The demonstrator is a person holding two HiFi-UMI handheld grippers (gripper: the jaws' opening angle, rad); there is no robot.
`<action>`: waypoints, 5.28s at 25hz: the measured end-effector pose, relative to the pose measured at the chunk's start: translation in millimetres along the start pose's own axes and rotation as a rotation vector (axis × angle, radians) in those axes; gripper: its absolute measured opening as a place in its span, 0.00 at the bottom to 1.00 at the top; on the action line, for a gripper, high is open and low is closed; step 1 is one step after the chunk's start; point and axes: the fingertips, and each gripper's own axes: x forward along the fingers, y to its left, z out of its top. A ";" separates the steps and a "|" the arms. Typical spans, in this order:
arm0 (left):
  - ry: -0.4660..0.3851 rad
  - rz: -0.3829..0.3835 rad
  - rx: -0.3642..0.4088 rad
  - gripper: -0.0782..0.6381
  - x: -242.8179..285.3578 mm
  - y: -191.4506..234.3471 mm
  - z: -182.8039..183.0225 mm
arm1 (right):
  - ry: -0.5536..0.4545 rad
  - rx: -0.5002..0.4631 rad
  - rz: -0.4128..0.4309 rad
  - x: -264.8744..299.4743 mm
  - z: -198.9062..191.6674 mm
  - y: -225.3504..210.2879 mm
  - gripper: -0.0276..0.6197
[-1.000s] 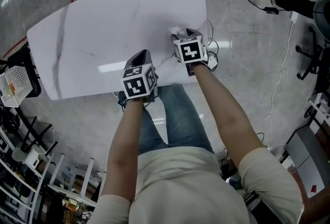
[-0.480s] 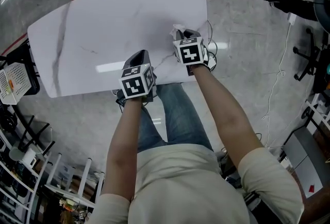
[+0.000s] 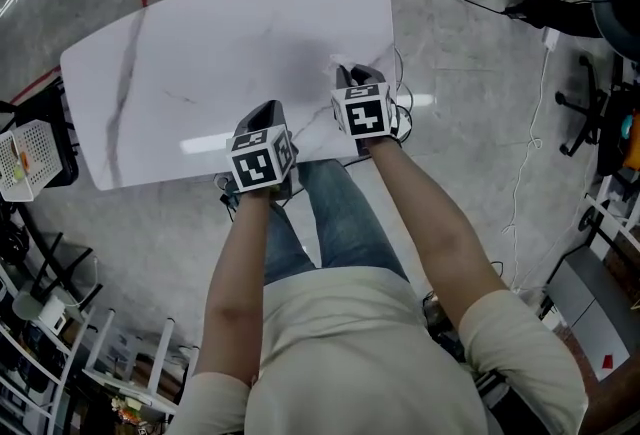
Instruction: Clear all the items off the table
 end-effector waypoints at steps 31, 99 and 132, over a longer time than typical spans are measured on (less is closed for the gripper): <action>-0.090 -0.064 0.001 0.12 -151.1 48.4 17.5 | -0.133 0.077 -0.026 -144.6 36.8 106.4 0.08; -0.354 0.134 -0.336 0.12 -395.4 442.8 -100.9 | -0.234 -0.414 0.281 -152.2 84.4 613.1 0.08; -0.398 0.284 -0.536 0.12 -418.8 583.5 -32.3 | -0.181 -0.627 0.490 -77.8 209.4 762.9 0.08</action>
